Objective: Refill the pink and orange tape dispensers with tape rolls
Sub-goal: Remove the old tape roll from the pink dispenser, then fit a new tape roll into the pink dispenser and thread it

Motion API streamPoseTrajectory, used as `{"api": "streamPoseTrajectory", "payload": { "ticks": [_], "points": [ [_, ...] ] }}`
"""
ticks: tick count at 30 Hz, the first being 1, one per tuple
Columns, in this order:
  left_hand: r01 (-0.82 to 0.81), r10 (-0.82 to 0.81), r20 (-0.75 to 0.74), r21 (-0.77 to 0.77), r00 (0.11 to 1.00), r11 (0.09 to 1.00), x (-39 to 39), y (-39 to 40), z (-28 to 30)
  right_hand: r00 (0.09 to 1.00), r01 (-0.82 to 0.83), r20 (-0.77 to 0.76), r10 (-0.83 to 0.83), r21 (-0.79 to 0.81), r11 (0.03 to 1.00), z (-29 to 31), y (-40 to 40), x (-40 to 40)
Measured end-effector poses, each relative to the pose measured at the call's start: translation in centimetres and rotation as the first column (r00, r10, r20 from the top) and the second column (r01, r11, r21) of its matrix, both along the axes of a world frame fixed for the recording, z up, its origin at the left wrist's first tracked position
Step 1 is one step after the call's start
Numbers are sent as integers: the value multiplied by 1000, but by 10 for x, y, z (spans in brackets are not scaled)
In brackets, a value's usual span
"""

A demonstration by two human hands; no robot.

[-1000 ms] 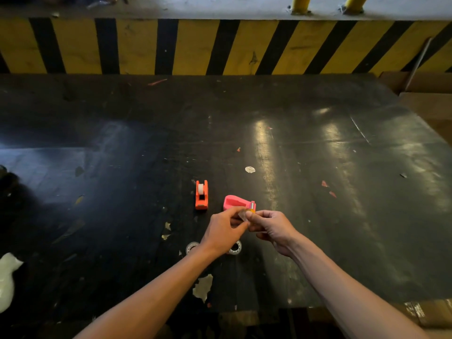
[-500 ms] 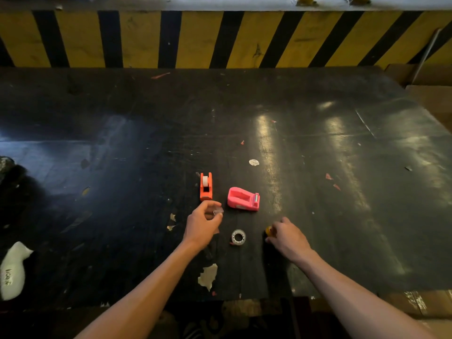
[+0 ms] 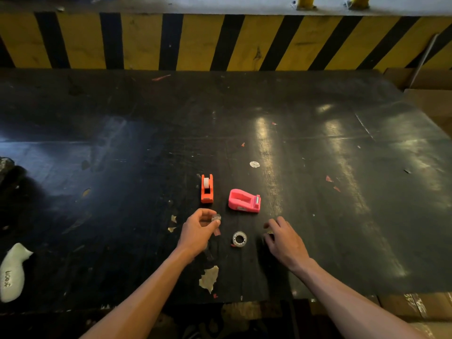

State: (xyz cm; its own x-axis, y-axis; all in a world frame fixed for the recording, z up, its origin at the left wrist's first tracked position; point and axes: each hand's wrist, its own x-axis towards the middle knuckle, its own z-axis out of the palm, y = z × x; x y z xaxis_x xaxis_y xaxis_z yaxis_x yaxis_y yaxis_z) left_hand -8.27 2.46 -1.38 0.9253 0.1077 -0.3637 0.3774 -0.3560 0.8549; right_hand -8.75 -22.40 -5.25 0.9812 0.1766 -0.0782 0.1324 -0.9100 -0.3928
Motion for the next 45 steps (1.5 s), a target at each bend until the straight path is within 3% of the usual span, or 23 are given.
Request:
{"api": "streamPoseTrajectory", "payload": {
  "ticks": [4, 8, 13, 21, 25, 29, 38, 45],
  "points": [
    [2, -2, -5, -2, 1000, 1000, -1, 5, 4, 979, -152, -118, 167, 128, 980, -8, 24, 4],
    [11, -11, -20, -8, 1000, 1000, -3, 11, 7, 943, -194, -256, 214, 102, 976, -20, 44, 8],
    [0, -1, -31, -31, 1000, 1000, -9, 14, 10, 952, -184, -226, 206, 117, 976, -23, 50, 12],
    [40, -41, -28, -35, 999, 999, -7, 15, 20, 933, -48, -320, 168, 351, 935, 11, 48, 17],
    [113, -116, -21, -110, 993, 988, -3, 6, 31, 941, -86, -260, 217, 438, 895, 44, 47, 19],
    [178, -180, -2, -143, 984, 974, 0, -3, 41, 941, -84, -218, 260, 593, 801, 74, 49, 20],
    [163, -162, 21, -190, 987, 968, 5, -8, 52, 930, 164, -299, 216, 859, 485, 97, 41, 19],
    [134, -139, 6, -307, 990, 942, 3, -8, 50, 917, 250, -352, 187, 873, 420, 96, 38, 15]
  ]
}}
